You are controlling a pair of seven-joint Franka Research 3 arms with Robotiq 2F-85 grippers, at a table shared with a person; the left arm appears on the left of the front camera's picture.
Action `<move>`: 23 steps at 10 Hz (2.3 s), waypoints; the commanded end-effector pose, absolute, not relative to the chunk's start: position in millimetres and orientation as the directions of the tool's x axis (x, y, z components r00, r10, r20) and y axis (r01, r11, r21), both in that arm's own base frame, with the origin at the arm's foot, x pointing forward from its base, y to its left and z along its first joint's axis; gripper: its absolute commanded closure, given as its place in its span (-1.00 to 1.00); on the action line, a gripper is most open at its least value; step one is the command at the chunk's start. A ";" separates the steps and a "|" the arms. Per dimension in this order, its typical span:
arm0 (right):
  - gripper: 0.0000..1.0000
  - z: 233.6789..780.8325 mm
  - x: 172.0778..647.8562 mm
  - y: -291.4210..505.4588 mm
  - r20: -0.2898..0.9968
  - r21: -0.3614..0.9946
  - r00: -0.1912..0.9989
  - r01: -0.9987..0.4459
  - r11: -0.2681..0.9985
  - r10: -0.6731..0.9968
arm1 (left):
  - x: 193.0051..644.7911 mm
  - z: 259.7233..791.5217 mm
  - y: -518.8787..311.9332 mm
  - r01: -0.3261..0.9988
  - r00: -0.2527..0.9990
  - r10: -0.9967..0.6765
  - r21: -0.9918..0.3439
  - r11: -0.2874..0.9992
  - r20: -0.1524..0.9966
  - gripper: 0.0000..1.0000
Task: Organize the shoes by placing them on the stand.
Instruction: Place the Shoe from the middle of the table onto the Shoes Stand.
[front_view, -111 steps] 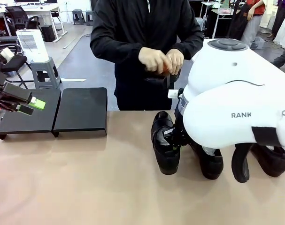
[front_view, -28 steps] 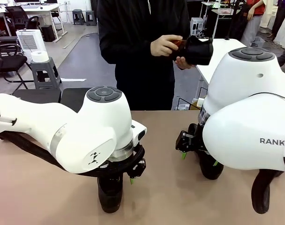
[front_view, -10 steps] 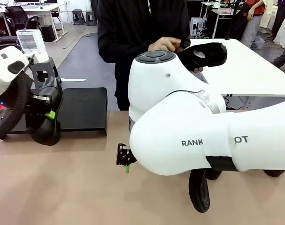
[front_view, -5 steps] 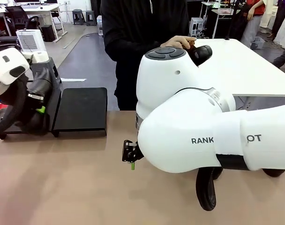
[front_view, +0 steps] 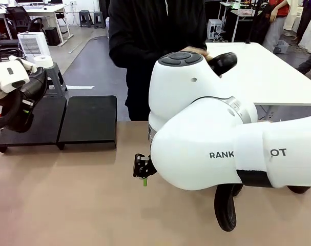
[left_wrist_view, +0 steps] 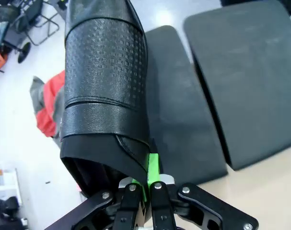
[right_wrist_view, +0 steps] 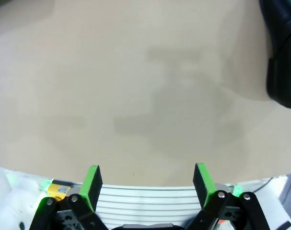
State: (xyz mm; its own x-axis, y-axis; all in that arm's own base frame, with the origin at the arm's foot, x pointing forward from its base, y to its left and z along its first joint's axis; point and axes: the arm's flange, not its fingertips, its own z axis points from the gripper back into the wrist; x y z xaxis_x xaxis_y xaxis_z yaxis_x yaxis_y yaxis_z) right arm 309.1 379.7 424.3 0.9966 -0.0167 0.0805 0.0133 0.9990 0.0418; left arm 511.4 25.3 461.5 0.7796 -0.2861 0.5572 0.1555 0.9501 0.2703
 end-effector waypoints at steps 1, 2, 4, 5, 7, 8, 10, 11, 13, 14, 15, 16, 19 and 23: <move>-1.00 423.9 306.2 376.8 0.082 0.060 0.997 0.012 0.998 -0.017 | 532.3 466.6 20.0 0.106 0.786 -0.274 0.315 0.943 0.555 1.00; -1.00 423.9 306.2 376.8 0.082 0.060 0.997 0.012 0.998 -0.017 | 534.9 467.0 26.5 0.083 0.798 -0.251 0.313 0.946 0.547 1.00; -1.00 423.9 306.2 376.8 0.082 0.060 0.997 0.012 0.998 -0.017 | 537.3 457.3 38.9 0.024 0.829 -0.177 0.283 0.959 0.530 1.00; -1.00 423.9 306.2 376.8 0.082 0.060 0.997 0.012 0.998 -0.017 | 533.7 449.8 43.8 -0.022 0.850 -0.120 0.262 0.965 0.513 1.00; -1.00 423.9 306.2 376.8 0.082 0.060 0.997 0.012 0.998 -0.017 | 528.9 438.8 49.8 -0.076 0.863 -0.064 0.254 0.964 0.500 1.00; -1.00 423.9 306.2 376.8 0.082 0.060 0.997 0.012 0.998 -0.017 | 529.1 433.3 52.1 -0.084 0.861 -0.057 0.251 0.964 0.506 1.00; -1.00 423.9 306.2 376.8 0.082 0.060 0.997 0.012 0.998 -0.017 | 531.1 427.7 54.3 -0.126 0.846 -0.019 0.233 0.964 0.532 1.00; -1.00 423.9 306.2 376.8 0.082 0.060 0.997 0.012 0.998 -0.017 | 532.5 426.1 51.8 -0.113 0.843 -0.032 0.236 0.965 0.537 1.00; -1.00 423.9 306.2 376.8 0.082 0.060 0.997 0.012 0.998 -0.017 | 535.5 425.5 45.7 -0.093 0.838 -0.055 0.242 0.966 0.543 1.00; -1.00 423.9 306.2 376.8 0.082 0.060 0.997 0.012 0.998 -0.017 | 536.8 425.7 43.0 -0.089 0.838 -0.056 0.238 0.967 0.543 1.00; -1.00 423.9 306.2 376.8 0.082 0.060 0.997 0.012 0.998 -0.017 | 537.7 425.8 40.3 -0.080 0.834 -0.072 0.249 0.965 0.547 1.00; -1.00 423.9 306.2 376.8 0.082 0.060 0.997 0.012 0.998 -0.017 | 539.4 424.2 39.4 -0.075 0.835 -0.081 0.257 0.963 0.545 1.00; -1.00 423.9 306.2 376.8 0.082 0.060 0.997 0.012 0.998 -0.017 | 539.2 422.8 37.1 -0.089 0.849 -0.058 0.251 0.964 0.524 0.42; -1.00 423.9 306.2 376.8 0.082 0.060 0.997 0.012 0.998 -0.017 | 533.8 435.5 41.8 -0.139 0.844 -0.003 0.225 0.964 0.536 -0.65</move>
State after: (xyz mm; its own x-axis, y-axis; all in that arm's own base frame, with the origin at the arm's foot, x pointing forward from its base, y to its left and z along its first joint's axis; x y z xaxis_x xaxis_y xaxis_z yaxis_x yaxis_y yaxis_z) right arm 309.0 379.6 424.4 0.9966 -0.0167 0.0807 0.0133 0.9990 0.0419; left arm 535.8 42.5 429.6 0.8487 -0.0397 0.5273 -0.0973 0.9684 0.2296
